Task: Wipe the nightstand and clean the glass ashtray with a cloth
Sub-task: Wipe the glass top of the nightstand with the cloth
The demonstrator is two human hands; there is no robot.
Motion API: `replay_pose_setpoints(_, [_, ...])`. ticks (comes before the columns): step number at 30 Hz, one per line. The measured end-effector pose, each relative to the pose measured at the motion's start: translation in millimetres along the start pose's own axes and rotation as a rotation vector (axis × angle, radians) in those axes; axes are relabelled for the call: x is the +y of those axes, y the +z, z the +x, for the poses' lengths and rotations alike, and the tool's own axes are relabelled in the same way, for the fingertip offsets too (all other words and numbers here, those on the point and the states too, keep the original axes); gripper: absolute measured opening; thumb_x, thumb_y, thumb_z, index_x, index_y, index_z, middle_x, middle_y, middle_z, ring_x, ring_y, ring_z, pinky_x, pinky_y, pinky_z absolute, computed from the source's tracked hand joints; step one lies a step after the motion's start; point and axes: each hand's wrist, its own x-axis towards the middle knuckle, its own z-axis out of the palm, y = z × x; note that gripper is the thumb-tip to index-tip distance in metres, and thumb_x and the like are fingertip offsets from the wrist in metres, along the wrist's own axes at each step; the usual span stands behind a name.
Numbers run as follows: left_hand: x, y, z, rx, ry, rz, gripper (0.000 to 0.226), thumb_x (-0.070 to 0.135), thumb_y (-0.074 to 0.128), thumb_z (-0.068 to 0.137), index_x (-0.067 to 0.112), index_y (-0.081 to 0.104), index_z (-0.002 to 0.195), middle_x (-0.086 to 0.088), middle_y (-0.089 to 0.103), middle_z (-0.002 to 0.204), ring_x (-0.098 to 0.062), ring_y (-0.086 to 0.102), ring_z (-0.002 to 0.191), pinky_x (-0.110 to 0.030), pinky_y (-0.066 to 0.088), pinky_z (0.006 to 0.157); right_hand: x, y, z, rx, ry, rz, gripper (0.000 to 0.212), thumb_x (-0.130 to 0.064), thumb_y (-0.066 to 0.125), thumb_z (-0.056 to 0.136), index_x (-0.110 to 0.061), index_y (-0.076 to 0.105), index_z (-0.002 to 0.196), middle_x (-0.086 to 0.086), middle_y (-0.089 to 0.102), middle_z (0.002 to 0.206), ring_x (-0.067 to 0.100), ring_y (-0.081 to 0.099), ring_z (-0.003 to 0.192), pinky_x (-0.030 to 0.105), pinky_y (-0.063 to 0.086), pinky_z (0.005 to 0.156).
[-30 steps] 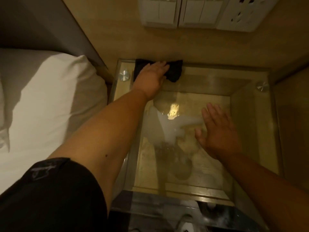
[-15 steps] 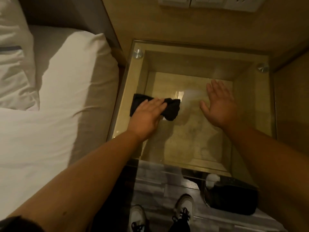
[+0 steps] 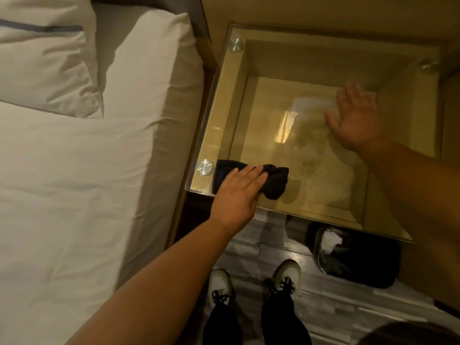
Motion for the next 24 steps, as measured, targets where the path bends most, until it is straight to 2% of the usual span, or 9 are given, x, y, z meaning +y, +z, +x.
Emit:
replay_pose_setpoints(5, [8.4, 1.9, -14.0, 0.021, -0.019, 0.004, 0.047, 0.014, 0.055, 0.092, 0.012, 0.046, 0.138, -0.008, 0.044, 0.145, -0.025, 0.035, 0.137, -0.039, 0.012, 0.115, -4.8, -4.1, -3.4, 0.007, 0.006, 0.014, 0.078, -0.058, 0.016, 0.090, -0.009, 0.019, 0.150, 0.014, 0.011, 0.159, 0.028, 0.007, 0.146, 0.045, 0.004, 0.117])
replay_pose_setpoints(13, [14.5, 11.5, -26.3, 0.076, -0.039, -0.004, 0.049, 0.008, 0.062, 0.086, 0.011, 0.051, 0.133, -0.009, 0.050, 0.140, -0.025, 0.040, 0.133, -0.043, 0.021, 0.113, -1.7, -4.1, -2.7, -0.011, 0.008, -0.009, 0.078, -0.059, 0.013, 0.090, -0.011, 0.014, 0.151, 0.011, 0.007, 0.160, 0.025, 0.003, 0.146, 0.043, 0.000, 0.116])
replay_pose_setpoints(24, [20.2, 12.5, -38.8, 0.069, -0.030, 0.024, 0.051, 0.005, 0.068, 0.081, 0.010, 0.054, 0.130, -0.009, 0.054, 0.136, -0.026, 0.046, 0.129, -0.044, 0.025, 0.111, 0.5, -4.4, -0.6, -0.028, 0.013, 0.032, 0.079, -0.061, 0.016, 0.089, -0.012, 0.017, 0.151, 0.011, 0.010, 0.159, 0.025, 0.005, 0.146, 0.042, -0.001, 0.115])
